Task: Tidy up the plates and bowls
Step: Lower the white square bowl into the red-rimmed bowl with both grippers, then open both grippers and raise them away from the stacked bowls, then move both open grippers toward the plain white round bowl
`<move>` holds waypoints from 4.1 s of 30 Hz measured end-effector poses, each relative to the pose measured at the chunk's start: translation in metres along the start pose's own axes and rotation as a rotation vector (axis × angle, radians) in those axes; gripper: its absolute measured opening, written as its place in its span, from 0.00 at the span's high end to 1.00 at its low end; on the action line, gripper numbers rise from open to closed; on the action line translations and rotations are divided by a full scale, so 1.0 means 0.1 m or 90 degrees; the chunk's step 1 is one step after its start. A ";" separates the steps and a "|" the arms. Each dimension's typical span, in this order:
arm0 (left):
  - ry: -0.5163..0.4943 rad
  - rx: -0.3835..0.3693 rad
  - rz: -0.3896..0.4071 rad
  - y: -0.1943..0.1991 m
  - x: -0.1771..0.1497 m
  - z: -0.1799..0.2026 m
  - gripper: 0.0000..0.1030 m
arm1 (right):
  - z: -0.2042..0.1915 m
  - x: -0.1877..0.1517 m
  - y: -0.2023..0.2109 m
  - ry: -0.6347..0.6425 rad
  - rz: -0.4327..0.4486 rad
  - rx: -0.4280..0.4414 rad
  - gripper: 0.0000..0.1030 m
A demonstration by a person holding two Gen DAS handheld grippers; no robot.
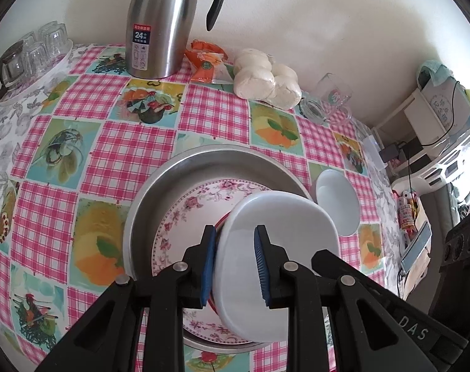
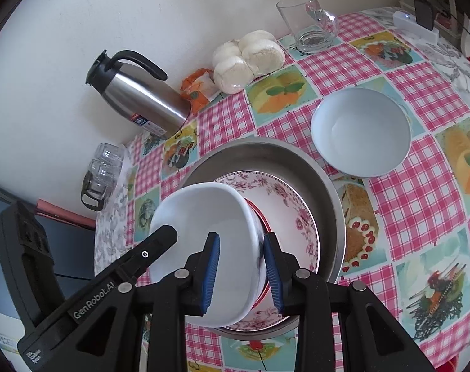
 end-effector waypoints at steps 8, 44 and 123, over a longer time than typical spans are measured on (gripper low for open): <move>0.013 0.000 0.002 0.02 0.01 -0.05 0.76 | -0.03 0.00 0.00 0.010 0.001 0.001 0.68; 0.093 -0.011 -0.020 -0.09 -0.01 -0.31 0.62 | -0.10 -0.07 -0.26 -0.004 -0.053 -0.021 0.63; -0.152 0.066 0.198 0.00 -0.02 1.49 0.05 | 1.06 0.43 1.22 0.046 0.265 -0.279 0.00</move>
Point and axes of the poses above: each gripper's, at about its wrist camera, not at the fingertips, and y roughly against the way its jaws point, z to its right, x to its top, the point moved 1 cm from there along -y, roughly the way its jaws point, and after that the axes turned 6 degrees about -x, right-handed, at the moved point
